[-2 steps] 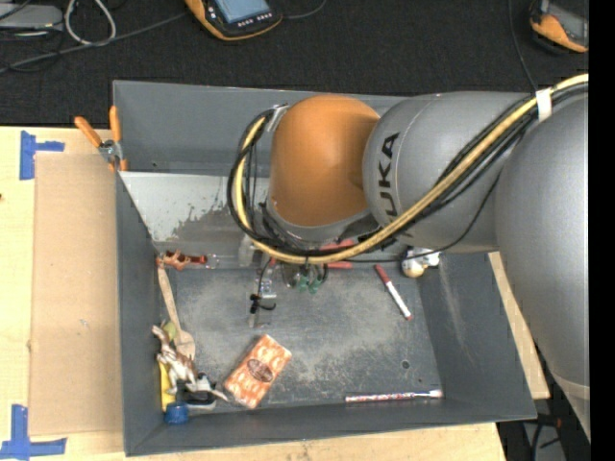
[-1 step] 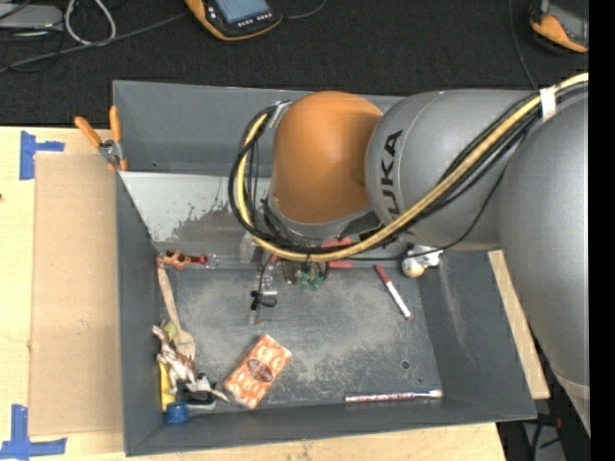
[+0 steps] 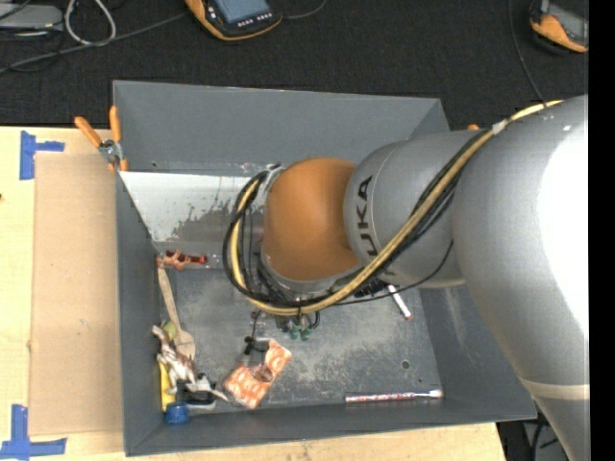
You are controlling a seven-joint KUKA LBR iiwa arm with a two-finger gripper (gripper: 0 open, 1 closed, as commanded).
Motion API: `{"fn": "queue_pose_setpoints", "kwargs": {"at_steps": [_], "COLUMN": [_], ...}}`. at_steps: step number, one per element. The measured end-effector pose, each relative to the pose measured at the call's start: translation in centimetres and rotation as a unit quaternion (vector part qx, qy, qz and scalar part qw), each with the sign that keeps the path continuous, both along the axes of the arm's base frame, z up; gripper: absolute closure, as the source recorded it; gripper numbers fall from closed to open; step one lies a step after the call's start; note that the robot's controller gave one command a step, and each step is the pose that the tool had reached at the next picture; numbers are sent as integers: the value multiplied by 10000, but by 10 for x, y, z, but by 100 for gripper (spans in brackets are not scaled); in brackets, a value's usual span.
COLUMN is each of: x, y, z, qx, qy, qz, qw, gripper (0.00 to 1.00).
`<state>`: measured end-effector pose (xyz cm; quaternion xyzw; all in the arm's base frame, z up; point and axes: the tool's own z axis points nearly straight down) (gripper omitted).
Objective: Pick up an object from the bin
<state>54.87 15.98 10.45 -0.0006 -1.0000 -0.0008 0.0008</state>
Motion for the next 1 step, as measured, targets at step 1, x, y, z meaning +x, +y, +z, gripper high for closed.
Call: {"fn": "queue_pose_setpoints", "kwargs": {"at_steps": [1], "x": [-14], "y": [4], "z": [-31], "qx": [10], "qy": [-35], "qz": [105], "qw": [9999], "gripper": [0]}}
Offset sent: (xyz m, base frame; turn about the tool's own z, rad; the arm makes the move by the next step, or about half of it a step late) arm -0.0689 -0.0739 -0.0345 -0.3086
